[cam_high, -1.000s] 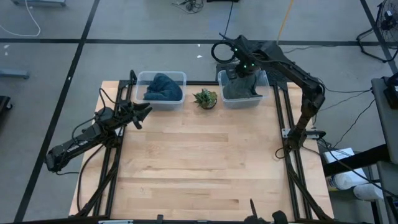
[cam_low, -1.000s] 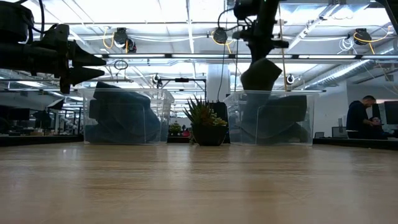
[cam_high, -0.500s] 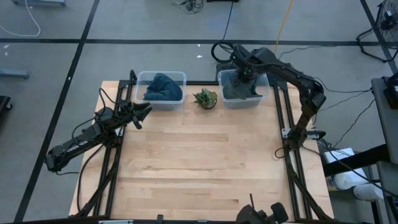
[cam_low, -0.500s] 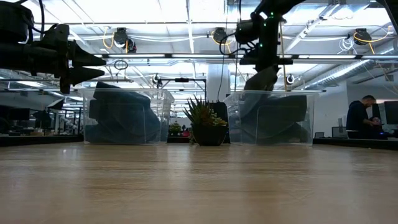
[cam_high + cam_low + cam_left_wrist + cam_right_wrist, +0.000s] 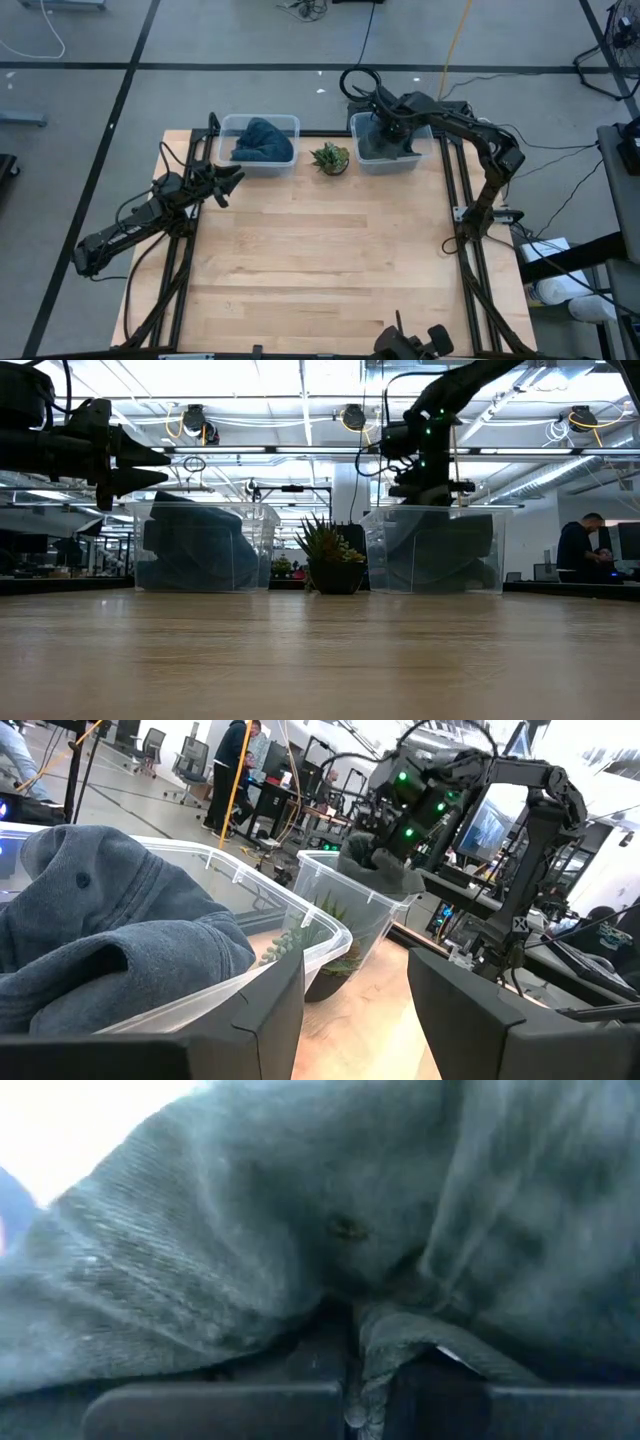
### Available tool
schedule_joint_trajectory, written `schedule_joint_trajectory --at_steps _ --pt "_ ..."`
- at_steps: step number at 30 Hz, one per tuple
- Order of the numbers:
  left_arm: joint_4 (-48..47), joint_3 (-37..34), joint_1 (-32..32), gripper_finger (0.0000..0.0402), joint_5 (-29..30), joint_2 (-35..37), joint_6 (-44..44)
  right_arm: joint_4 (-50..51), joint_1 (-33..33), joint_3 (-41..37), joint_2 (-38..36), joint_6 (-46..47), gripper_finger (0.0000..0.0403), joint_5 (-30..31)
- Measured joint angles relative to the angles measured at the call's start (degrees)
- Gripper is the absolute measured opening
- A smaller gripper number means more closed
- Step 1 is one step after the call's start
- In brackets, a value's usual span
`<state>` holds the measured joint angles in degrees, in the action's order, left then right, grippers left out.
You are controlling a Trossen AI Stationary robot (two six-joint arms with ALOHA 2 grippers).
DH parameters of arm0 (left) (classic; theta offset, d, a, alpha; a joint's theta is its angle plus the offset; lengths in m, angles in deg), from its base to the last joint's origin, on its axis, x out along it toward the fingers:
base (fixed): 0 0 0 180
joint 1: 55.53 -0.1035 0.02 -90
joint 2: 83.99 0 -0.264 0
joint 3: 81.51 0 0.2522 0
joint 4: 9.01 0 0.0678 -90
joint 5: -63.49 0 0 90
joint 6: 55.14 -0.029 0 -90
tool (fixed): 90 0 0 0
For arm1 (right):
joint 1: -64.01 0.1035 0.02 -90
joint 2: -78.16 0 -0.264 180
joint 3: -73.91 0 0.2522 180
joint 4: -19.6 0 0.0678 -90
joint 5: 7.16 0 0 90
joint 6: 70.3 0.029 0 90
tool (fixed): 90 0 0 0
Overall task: Pick & Place hat
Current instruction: Put the green cap into the right transparent bin
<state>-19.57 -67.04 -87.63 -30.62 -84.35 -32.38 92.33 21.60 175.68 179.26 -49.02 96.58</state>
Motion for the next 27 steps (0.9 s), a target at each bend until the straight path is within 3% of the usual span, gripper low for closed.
schedule_joint_trajectory --at_steps 22,27 --pt "0.0 0.0 -0.01 0.0187 0.01 0.0 0.0 -20.05 -0.5 -17.97 -0.24 6.39 0.0008 -0.26" --pt "0.0 0.0 0.0 0.0186 0.01 0.0 0.0 -21.35 -0.66 -19.14 -0.17 3.32 0.0024 -0.28"
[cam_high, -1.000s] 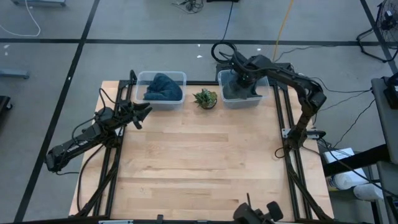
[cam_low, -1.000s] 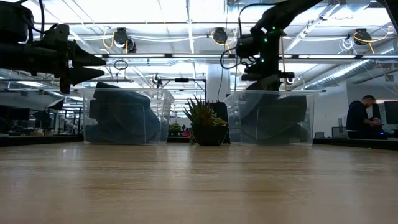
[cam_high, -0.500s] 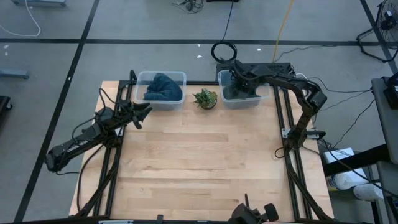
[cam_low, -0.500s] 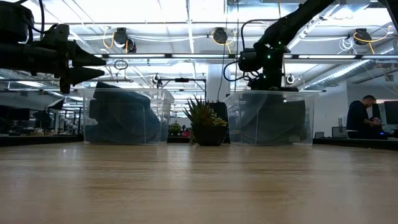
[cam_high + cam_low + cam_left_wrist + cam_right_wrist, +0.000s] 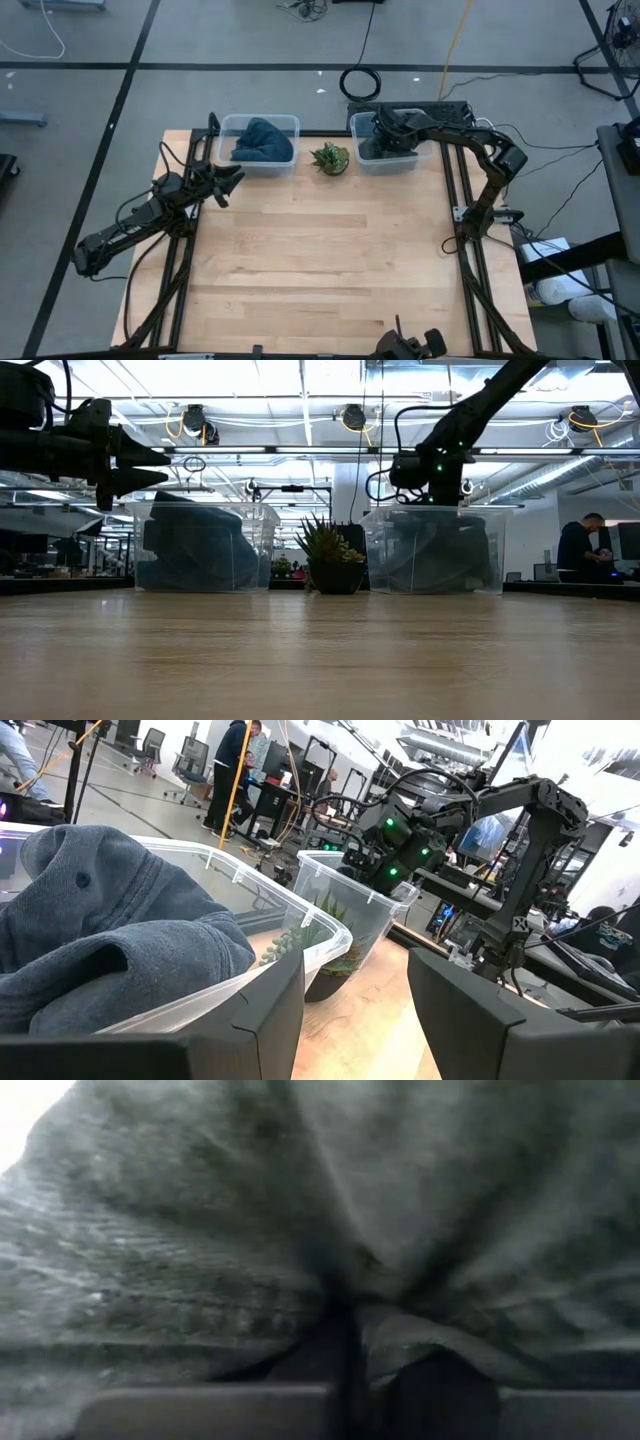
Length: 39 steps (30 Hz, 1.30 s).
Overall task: Pick & Place hat
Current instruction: Put the green cap into the right transparent bin
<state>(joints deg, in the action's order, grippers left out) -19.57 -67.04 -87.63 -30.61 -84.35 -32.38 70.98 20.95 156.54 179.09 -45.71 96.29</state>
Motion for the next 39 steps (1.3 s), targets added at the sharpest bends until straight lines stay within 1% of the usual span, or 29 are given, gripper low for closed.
schedule_joint_trajectory --at_steps 6,10,15,19,27,30,33,36,39 --pt "0.0 0.0 -0.02 0.0187 -0.01 0.0 0.0 1.63 -0.04 2.96 0.29 -2.05 0.0108 0.03" --pt "0.0 0.0 0.0 0.0187 0.0 0.0 0.0 2.68 0.14 5.49 -0.05 -3.45 0.0164 -3.38" --pt "0.0 0.0 -0.02 0.0186 -0.02 0.0 0.0 7.65 0.11 8.57 -0.07 -3.41 0.0216 -3.71" --pt "0.0 0.0 0.0 0.0186 -0.02 0.0 0.0 10.1 0.09 10.37 -0.07 -3.47 0.0234 -3.26" --pt "0.0 0.0 -0.02 0.0187 -0.02 0.0 0.0 12.72 0.07 14.39 -0.18 -4.38 0.0237 -3.39" --pt "0.0 0.0 -0.01 0.0186 -0.02 0.0 0.0 13.27 0.07 15.47 -0.23 -4.39 0.0244 -3.36" --pt "0.0 0.0 -0.02 0.0186 -0.02 0.0 0.0 14.11 0.07 15.97 -0.27 -4.37 0.0261 -3.3" --pt "0.0 0.0 -0.02 0.0186 0.0 0.0 0.0 14.86 -0.02 15.97 -0.27 -4.74 0.0286 -3.42" --pt "0.0 0.0 -0.01 0.0187 -0.02 0.0 0.0 14.89 -0.45 15.97 -0.27 -4.92 0.0313 -7.12"
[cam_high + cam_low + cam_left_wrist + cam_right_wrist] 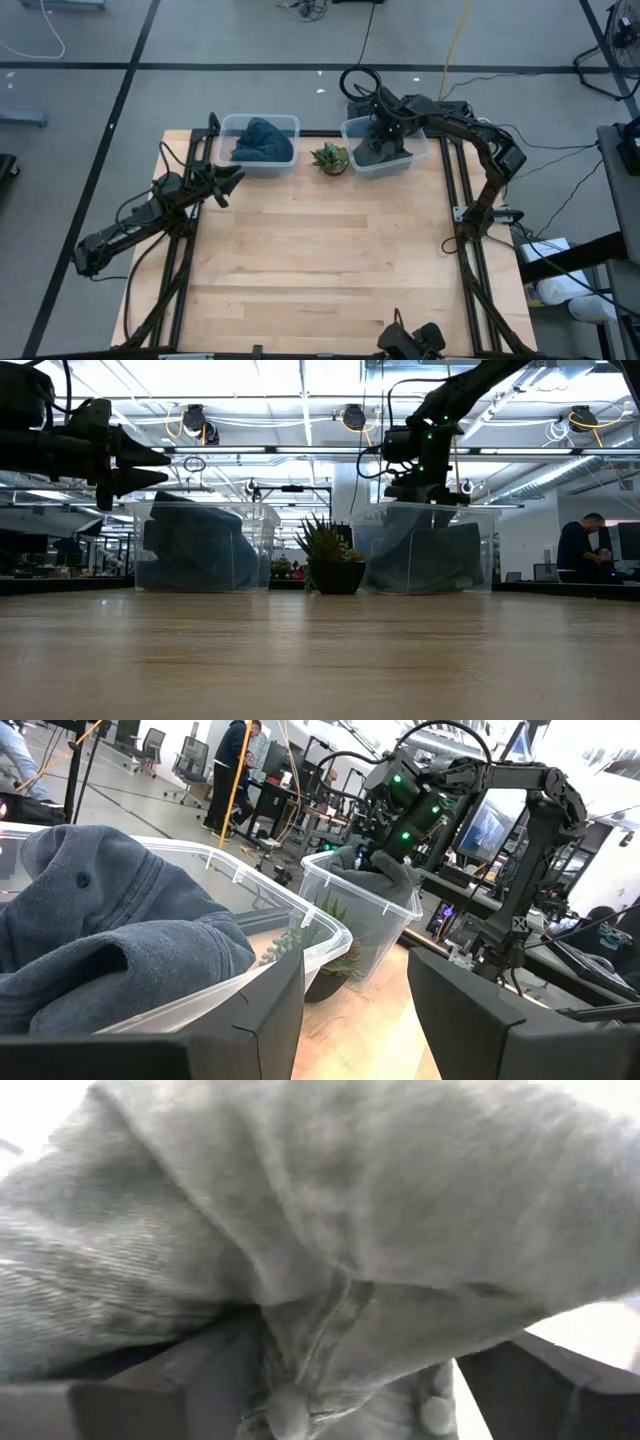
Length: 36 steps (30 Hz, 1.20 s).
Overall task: Pick & Place hat
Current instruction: Put the green cap into the right transparent bin
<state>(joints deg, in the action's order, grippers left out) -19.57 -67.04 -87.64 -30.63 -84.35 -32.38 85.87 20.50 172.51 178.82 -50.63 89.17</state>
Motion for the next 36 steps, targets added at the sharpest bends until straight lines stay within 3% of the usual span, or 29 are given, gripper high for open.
schedule_joint_trajectory --at_steps 3,13,22,27,33,36 --pt "0.0 0.0 0.0 0.0187 0.0 0.0 0.0 -0.37 -0.36 0.0 -0.61 -2.76 0.0332 -3.39" --pt "0.0 0.0 0.01 0.0186 0.0 0.0 0.0 -6.83 -1.53 0.07 -6.63 -4.28 0.0333 -3.56" --pt "0.0 0.0 -0.01 0.0187 0.0 0.0 0.0 -8.58 -1.5 0.07 -6.64 -4.33 0.0395 -3.15" --pt "0.01 0.0 0.0 0.0186 0.0 0.0 0.0 -9.44 -1.48 0.07 -6.64 -3.94 0.0397 2.64" --pt "0.0 0.0 0.01 0.0187 0.01 0.0 0.0 -9.86 -1.52 0.07 -6.64 -4.36 0.0392 1.41" --pt "0.0 0.0 -0.01 0.0187 0.02 0.0 0.0 -10.0 -1.3 0.07 -6.64 -4.02 0.0365 2.6"
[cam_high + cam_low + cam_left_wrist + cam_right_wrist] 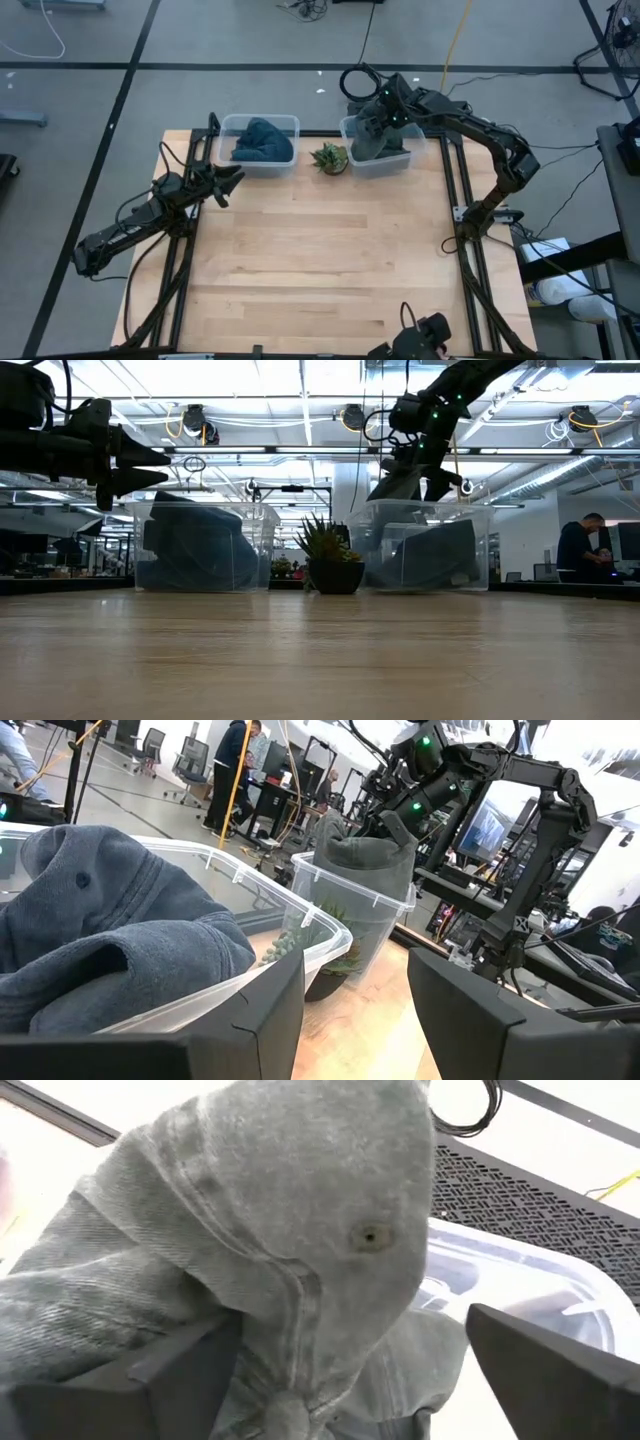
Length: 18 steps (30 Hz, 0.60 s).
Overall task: Pick & Place hat
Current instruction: Put the green cap into the right transparent bin
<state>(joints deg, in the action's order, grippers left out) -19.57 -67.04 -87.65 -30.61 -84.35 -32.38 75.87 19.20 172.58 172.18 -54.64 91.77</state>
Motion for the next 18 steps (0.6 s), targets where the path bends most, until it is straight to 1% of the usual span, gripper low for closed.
schedule_joint_trajectory --at_steps 2,5,8,10,11,12,13,16,18 --pt "0.0 0.0 0.0 0.0186 -0.02 0.0 0.0 -0.32 0.0 0.0 0.02 0.02 0.0329 -0.04" --pt "0.0 0.0 0.01 0.0186 -0.02 0.0 0.0 -0.34 -0.02 0.0 0.02 -0.02 0.025 -0.03" --pt "0.0 0.0 0.0 0.0187 -0.01 0.0 0.0 -0.82 -0.02 0.0 0.02 -0.44 0.0144 0.02" --pt "0.0 0.0 0.0 0.0186 -0.01 0.0 0.0 -1.62 0.0 0.0 0.02 -1.78 0.0067 0.0" --pt "0.0 0.0 0.0 0.0187 -0.01 0.0 0.0 -2.1 0.12 0.0 0.02 -2.47 0.0036 0.01" --pt "0.0 0.0 0.0 0.0187 -0.02 0.0 0.0 -2.71 0.26 0.0 0.02 -3.31 0.0019 0.04" --pt "0.0 0.0 0.01 0.0186 -0.02 0.0 0.0 -3.4 0.31 0.0 0.02 -3.69 0.0015 0.06" --pt "0.0 0.0 0.0 0.0186 -0.02 0.0 0.0 -5.4 0.36 0.0 0.03 -4.17 0.003 0.01" --pt "0.0 0.0 0.0 0.0186 -0.01 0.0 0.0 -5.87 0.65 0.0 -0.02 -4.38 0.0047 0.0"
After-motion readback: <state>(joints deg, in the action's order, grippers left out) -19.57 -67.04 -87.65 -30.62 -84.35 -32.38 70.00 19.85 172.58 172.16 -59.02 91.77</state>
